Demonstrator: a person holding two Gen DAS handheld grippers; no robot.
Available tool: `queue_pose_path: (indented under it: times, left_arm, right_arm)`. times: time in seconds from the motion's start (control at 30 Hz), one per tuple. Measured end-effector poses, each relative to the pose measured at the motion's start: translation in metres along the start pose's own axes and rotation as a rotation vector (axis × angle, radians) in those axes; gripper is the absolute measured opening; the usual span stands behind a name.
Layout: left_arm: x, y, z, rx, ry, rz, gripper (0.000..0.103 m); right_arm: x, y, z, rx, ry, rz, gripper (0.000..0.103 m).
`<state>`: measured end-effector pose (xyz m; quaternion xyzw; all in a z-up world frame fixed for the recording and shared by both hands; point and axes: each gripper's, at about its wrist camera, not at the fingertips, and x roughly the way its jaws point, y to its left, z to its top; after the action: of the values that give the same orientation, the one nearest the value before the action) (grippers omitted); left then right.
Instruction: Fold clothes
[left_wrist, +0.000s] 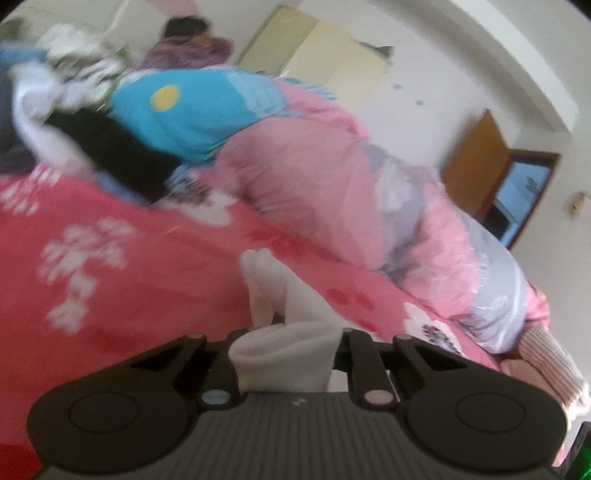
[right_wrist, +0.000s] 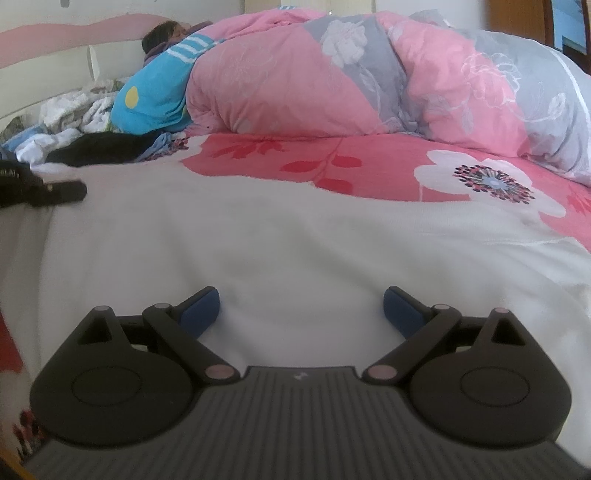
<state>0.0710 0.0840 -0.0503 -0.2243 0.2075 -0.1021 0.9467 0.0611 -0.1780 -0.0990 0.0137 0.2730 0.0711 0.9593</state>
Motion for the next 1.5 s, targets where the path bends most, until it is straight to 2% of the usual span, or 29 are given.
queue_pose_path:
  times: [0.27,0.37,0.63,0.77,0.93,1.0,1.03,1.07,1.1,1.13,1.17,1.27,1.5]
  left_arm:
    - [0.001,-0.085,0.000,0.156,0.006,-0.133,0.013]
    - [0.007,-0.120,-0.010,0.209,0.033,-0.198,0.013]
    - [0.038,-0.212,-0.073,0.343,0.176,-0.346,0.013]
    - [0.054,-0.245,-0.106,0.402,0.229,-0.372,0.013]
    - [0.068,-0.265,-0.144,0.459,0.310,-0.368,0.013]
    - [0.071,-0.266,-0.155,0.483,0.340,-0.372,0.017]
    - [0.072,-0.266,-0.159,0.494,0.353,-0.377,0.025]
    - [0.070,-0.267,-0.161,0.503,0.354,-0.392,0.038]
    - [0.065,-0.267,-0.161,0.511,0.345,-0.416,0.046]
    - [0.058,-0.265,-0.159,0.515,0.335,-0.432,0.063]
    - [0.050,-0.262,-0.156,0.516,0.323,-0.443,0.075]
    - [0.026,-0.252,-0.147,0.517,0.288,-0.474,0.085]
    - [-0.029,-0.228,-0.125,0.517,0.205,-0.534,0.090]
  right_arm:
    - [-0.055,-0.049,0.004,0.173,-0.135,0.017,0.095]
    - [-0.082,-0.084,0.004,0.294,-0.198,0.012,0.095]
    - [-0.128,-0.160,-0.032,0.495,-0.310,-0.037,0.093]
    - [-0.143,-0.195,-0.058,0.602,-0.357,-0.066,0.091]
    - [-0.156,-0.232,-0.087,0.744,-0.375,-0.072,0.090]
    - [-0.159,-0.237,-0.094,0.765,-0.376,-0.072,0.089]
    - [-0.160,-0.239,-0.097,0.771,-0.376,-0.073,0.089]
    - [-0.161,-0.240,-0.098,0.774,-0.376,-0.073,0.089]
    - [-0.161,-0.241,-0.099,0.774,-0.375,-0.073,0.089]
    - [-0.161,-0.242,-0.100,0.775,-0.374,-0.072,0.089]
    - [-0.160,-0.242,-0.100,0.778,-0.373,-0.069,0.089]
    - [-0.159,-0.241,-0.101,0.788,-0.377,-0.051,0.089]
    - [-0.168,-0.235,-0.108,0.829,-0.449,-0.020,0.086]
